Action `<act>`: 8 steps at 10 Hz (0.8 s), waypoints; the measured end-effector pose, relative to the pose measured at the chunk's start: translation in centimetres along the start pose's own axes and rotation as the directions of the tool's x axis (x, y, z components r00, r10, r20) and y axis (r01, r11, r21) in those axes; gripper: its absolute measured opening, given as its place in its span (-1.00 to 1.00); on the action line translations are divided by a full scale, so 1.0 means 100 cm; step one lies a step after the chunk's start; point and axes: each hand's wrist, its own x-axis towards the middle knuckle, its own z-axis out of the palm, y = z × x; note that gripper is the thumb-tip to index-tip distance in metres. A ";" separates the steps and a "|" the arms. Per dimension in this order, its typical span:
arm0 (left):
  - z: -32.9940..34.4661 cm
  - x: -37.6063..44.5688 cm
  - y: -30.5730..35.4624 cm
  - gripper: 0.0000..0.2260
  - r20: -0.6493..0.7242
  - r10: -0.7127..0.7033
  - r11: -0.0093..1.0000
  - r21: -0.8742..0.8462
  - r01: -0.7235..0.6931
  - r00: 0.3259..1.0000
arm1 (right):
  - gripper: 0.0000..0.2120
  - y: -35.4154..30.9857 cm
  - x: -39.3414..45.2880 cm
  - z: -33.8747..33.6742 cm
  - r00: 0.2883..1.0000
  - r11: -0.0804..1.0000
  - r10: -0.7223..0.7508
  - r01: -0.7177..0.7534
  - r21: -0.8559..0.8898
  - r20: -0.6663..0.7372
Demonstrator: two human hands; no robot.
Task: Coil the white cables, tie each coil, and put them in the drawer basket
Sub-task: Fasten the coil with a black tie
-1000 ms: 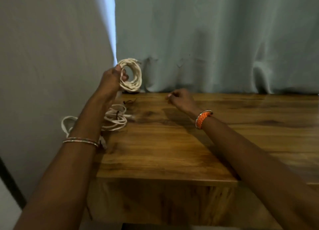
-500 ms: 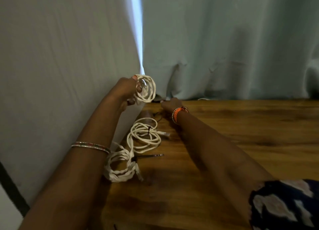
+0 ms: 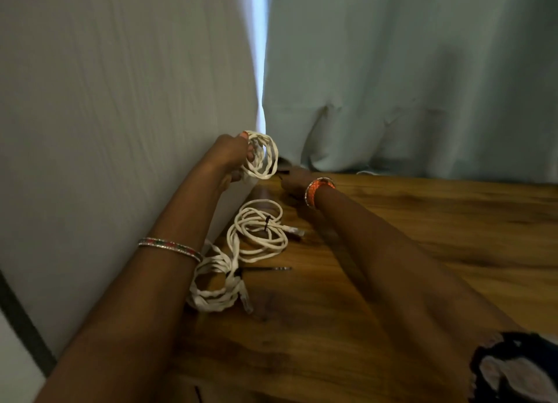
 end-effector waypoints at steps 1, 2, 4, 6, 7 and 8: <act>0.006 -0.008 0.001 -0.64 0.019 -0.006 1.000 -0.015 0.006 1.000 | -0.88 0.011 -0.018 -0.023 0.996 0.998 0.014 -0.009 0.061 -0.087; 0.023 -0.020 0.008 -0.65 0.040 0.003 0.999 -0.042 -0.001 0.999 | -0.82 0.028 -0.042 -0.045 0.991 0.993 -0.008 0.024 0.113 -0.132; 0.072 -0.048 0.014 -0.70 0.057 0.049 0.999 -0.007 -0.048 0.997 | -0.90 0.060 -0.101 -0.094 0.976 0.991 -0.047 0.073 0.114 -0.211; 0.139 -0.052 -0.002 -0.63 0.099 0.057 0.994 0.085 -0.066 0.993 | -0.87 0.090 -0.150 -0.134 0.969 0.928 0.099 -0.007 0.372 -0.227; 0.166 -0.063 -0.006 -0.62 0.063 0.106 0.986 0.122 -0.113 0.992 | -0.79 0.103 -0.166 -0.148 0.953 0.857 0.203 -0.061 0.512 -0.224; 0.187 -0.065 -0.012 -0.64 0.018 0.103 0.986 0.127 -0.105 0.994 | -0.85 0.116 -0.173 -0.155 0.940 0.866 0.236 -0.088 0.491 -0.247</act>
